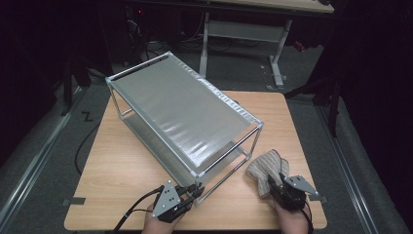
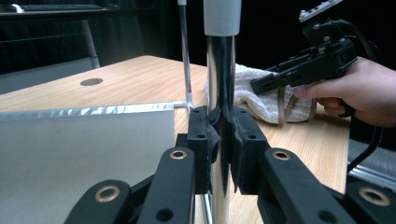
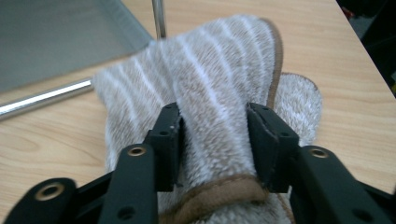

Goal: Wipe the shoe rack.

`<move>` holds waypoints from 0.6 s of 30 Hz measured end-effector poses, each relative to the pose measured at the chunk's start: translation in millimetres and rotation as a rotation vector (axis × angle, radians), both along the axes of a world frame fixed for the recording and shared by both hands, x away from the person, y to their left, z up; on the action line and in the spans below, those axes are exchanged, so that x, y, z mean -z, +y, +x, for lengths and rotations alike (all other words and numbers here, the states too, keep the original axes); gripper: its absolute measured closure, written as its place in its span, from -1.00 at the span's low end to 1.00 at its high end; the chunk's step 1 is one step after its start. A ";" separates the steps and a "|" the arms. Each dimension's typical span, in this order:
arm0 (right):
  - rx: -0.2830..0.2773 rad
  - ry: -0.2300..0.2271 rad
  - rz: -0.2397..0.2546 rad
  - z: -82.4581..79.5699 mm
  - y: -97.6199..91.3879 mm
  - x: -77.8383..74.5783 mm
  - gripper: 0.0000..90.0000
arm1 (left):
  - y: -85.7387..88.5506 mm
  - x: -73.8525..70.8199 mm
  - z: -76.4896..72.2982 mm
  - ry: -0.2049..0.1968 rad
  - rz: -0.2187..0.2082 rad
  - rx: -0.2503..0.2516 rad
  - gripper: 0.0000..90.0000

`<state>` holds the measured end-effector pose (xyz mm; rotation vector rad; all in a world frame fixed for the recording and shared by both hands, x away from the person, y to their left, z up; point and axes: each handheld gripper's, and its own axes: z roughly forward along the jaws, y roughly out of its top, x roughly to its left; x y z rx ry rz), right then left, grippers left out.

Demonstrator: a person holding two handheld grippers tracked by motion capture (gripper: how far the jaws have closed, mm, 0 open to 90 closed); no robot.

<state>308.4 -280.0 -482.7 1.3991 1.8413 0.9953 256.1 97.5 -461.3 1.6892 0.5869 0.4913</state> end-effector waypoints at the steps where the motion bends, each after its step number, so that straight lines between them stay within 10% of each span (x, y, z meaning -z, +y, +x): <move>1: -0.003 -0.013 0.006 -0.9 0.8 -2.0 0.19 | 1.4 0.8 -0.1 0.001 -0.005 -0.002 0.76; 10: -0.054 -0.116 0.024 -3.4 18.2 -23.7 0.19 | 4.9 1.8 -2.1 0.008 -0.020 -0.005 0.77; 18: -0.097 -0.171 0.031 26.7 37.7 -43.9 0.27 | 6.0 1.1 -2.5 0.012 -0.019 -0.003 0.77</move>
